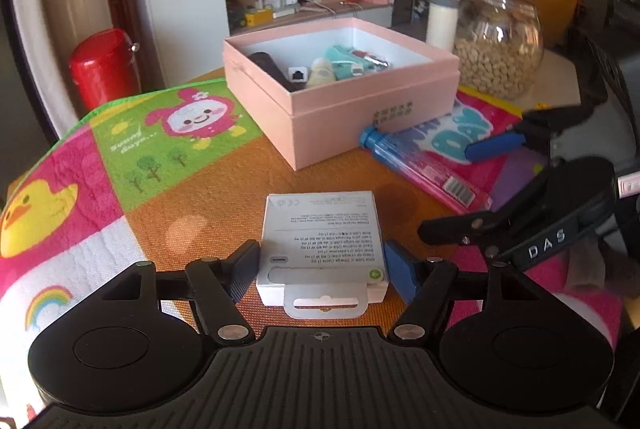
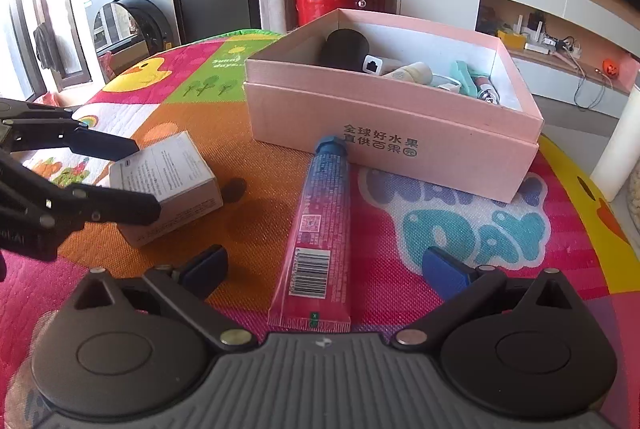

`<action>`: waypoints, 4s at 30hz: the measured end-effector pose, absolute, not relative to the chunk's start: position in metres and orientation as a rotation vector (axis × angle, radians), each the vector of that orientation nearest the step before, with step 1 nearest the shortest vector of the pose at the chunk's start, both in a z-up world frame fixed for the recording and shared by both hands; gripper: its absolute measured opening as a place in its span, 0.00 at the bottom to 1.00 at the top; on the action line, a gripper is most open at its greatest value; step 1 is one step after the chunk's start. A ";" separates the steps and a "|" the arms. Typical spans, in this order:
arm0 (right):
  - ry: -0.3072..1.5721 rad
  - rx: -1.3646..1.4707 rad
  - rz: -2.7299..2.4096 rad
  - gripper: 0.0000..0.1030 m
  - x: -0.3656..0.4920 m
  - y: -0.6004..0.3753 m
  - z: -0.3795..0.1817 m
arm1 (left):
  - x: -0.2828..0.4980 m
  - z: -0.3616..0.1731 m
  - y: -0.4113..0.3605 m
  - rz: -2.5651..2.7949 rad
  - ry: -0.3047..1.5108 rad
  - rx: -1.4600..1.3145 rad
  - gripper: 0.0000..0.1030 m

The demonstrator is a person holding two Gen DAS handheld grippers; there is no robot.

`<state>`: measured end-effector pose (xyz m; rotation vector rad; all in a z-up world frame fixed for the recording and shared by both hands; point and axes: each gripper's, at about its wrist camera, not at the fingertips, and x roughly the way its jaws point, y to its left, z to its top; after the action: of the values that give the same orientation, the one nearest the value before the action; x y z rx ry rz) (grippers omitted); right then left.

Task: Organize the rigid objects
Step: 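Lift and carry the packet and tube toward the pink box with both grippers, then lower the packet and tube into the pink box and open both grippers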

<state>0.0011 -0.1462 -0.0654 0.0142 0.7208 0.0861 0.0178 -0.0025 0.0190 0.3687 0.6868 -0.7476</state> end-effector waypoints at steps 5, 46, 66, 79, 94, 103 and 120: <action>0.722 0.024 0.098 1.00 0.001 -0.150 -0.065 | 0.031 0.009 -0.009 -0.691 0.719 0.313 0.73; 0.762 -0.004 0.045 0.27 0.047 -0.138 -0.043 | 0.012 0.006 0.011 -0.538 0.625 0.197 0.72; 0.617 0.038 0.088 0.47 0.001 -0.161 -0.011 | -0.004 0.033 0.001 -0.618 0.601 0.177 0.72; 0.712 0.007 0.145 0.23 0.037 -0.144 -0.040 | 0.001 0.011 0.022 -0.615 0.660 0.115 0.72; 0.682 0.227 0.223 0.71 -0.006 -0.190 0.021 | -0.012 0.032 0.008 -0.653 0.614 0.110 0.72; 0.682 0.034 0.125 0.71 0.002 -0.162 -0.015 | -0.004 0.016 0.013 -0.615 0.664 0.132 0.72; 0.665 0.003 0.153 0.21 0.019 -0.144 -0.032 | -0.004 0.007 0.015 -0.615 0.678 0.112 0.72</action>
<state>0.0185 -0.1438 -0.0315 0.0027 0.6647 0.1534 -0.0045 0.0149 0.0075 0.1122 0.6782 -0.6149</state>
